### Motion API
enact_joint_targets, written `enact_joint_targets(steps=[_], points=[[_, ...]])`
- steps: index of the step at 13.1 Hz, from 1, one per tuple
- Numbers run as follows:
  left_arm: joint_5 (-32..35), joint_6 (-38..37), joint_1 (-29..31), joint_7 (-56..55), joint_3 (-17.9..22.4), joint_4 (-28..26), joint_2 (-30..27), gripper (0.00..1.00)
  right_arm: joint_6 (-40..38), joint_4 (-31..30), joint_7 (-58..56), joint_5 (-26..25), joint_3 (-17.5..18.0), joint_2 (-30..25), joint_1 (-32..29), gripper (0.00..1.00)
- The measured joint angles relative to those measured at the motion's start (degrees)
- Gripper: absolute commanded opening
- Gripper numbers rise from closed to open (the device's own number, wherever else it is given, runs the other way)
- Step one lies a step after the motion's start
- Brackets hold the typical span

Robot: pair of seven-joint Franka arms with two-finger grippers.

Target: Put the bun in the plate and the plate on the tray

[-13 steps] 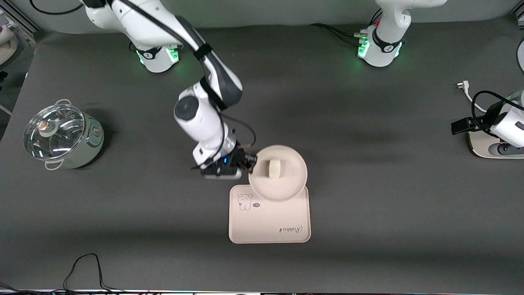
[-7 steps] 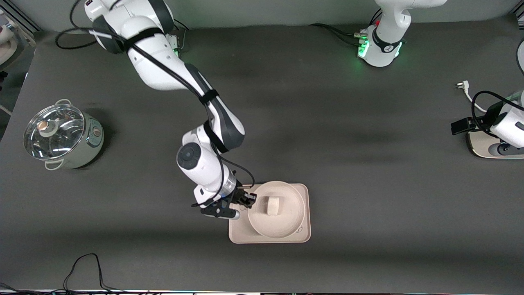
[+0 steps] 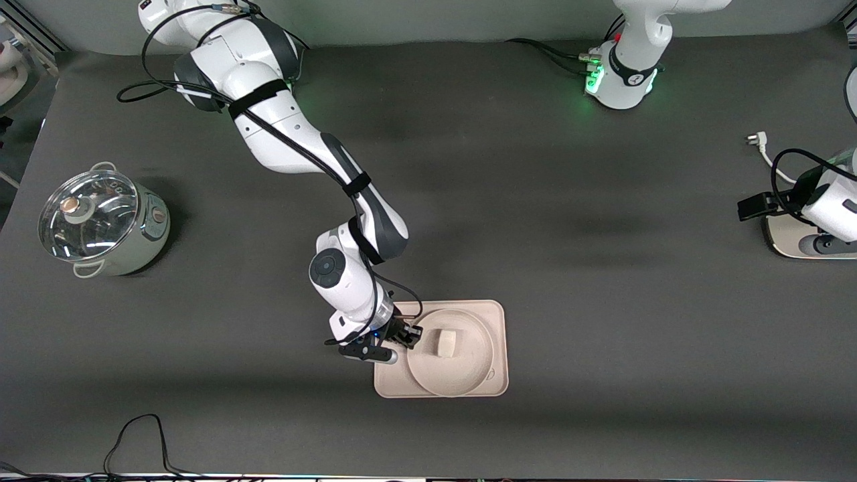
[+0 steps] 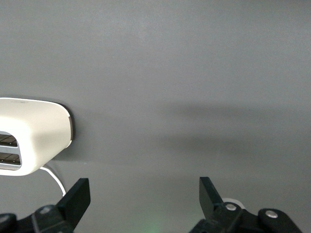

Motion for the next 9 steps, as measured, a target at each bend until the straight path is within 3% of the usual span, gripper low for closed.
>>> enact_joint_targets(steps=[3, 5, 9], points=[[0.0, 0.0, 0.0, 0.0, -0.1, 0.0, 0.0, 1.00, 0.0, 1.3, 0.0, 0.0, 0.0, -0.1, 0.0, 1.00], [0.0, 0.0, 0.0, 0.0, -0.1, 0.0, 0.0, 1.00, -1.7, 1.8, 0.0, 0.0, -0.1, -1.4, -0.1, 1.00], [0.0, 0.0, 0.0, 0.0, -0.1, 0.1, 0.1, 1.00, -20.1, 2.4, 0.0, 0.0, -4.2, -10.3, 0.4, 1.00]])
